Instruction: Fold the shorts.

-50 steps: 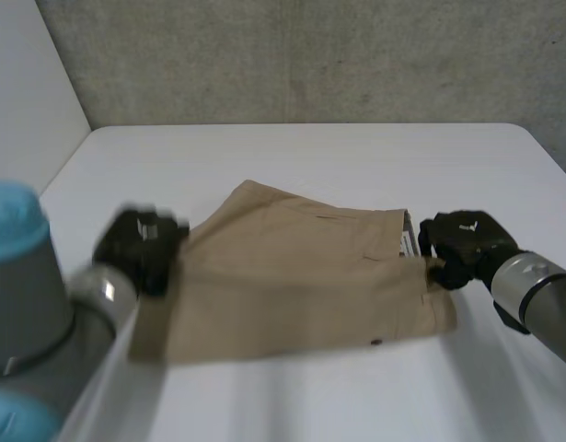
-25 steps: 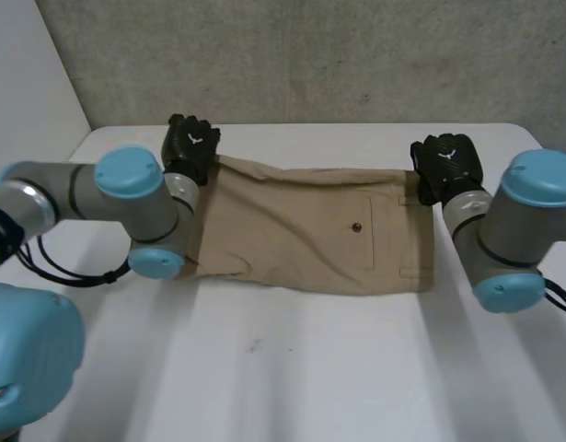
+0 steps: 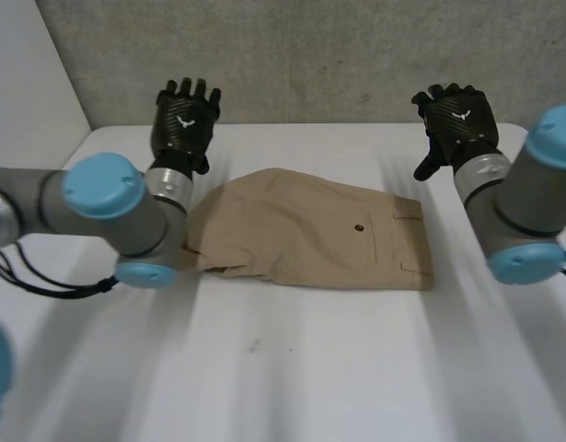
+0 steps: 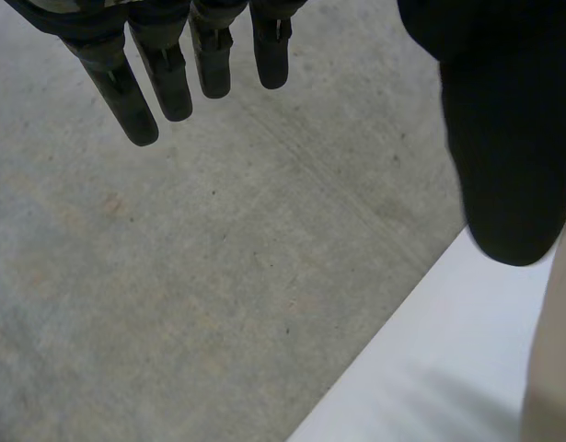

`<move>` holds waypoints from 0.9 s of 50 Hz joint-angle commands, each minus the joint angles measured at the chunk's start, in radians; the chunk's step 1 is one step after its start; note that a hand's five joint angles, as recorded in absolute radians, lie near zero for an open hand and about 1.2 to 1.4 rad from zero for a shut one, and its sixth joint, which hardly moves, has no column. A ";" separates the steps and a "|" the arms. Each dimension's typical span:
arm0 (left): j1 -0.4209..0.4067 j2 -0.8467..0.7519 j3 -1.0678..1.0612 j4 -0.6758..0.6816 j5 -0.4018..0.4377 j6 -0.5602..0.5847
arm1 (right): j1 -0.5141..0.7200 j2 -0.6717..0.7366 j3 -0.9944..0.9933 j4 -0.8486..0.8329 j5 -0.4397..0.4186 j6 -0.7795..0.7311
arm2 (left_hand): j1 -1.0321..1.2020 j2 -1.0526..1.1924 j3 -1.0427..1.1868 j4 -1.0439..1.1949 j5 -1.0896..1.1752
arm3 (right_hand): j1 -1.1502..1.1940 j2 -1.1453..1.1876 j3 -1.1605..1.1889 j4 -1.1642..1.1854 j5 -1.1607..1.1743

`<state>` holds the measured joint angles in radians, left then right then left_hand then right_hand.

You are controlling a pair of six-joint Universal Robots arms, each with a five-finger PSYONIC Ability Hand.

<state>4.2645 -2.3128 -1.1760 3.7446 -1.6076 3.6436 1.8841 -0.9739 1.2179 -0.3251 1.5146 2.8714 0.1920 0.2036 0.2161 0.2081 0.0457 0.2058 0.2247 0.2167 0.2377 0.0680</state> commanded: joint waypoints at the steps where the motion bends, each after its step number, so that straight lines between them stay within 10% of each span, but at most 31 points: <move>1: 0.028 0.263 -0.287 -0.159 0.012 -0.123 | -0.007 -0.201 0.211 0.276 -0.163 0.031 | 0.068 0.057 0.044 0.052 0.040 | 0.110 0.091 0.099 0.078 0.073; 15: 0.063 0.187 -0.396 -0.322 0.028 -0.138 | -0.043 -0.183 0.451 0.167 -0.183 0.029 | 0.426 0.415 0.402 0.410 0.398 | 0.390 0.371 0.379 0.358 0.353; 28: 0.074 0.093 -0.364 -0.324 0.011 -0.134 | -0.043 -0.092 0.482 0.060 -0.166 0.017 | 1.192 1.180 1.167 1.176 1.163 | 0.554 0.535 0.543 0.522 0.518; 45: 0.133 0.095 -0.363 -0.316 -0.061 -0.126 | -0.036 -0.082 0.483 0.035 -0.166 0.016 | 1.070 1.059 1.046 1.054 1.042 | 0.607 0.588 0.596 0.575 0.571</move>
<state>4.3960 -2.2157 -1.5257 3.4285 -1.6699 3.5162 1.8488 -1.0558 1.7012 -0.2832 1.3484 2.8870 1.1068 1.1932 1.1828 1.1930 0.9862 0.5960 0.7016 0.6992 0.6945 0.4962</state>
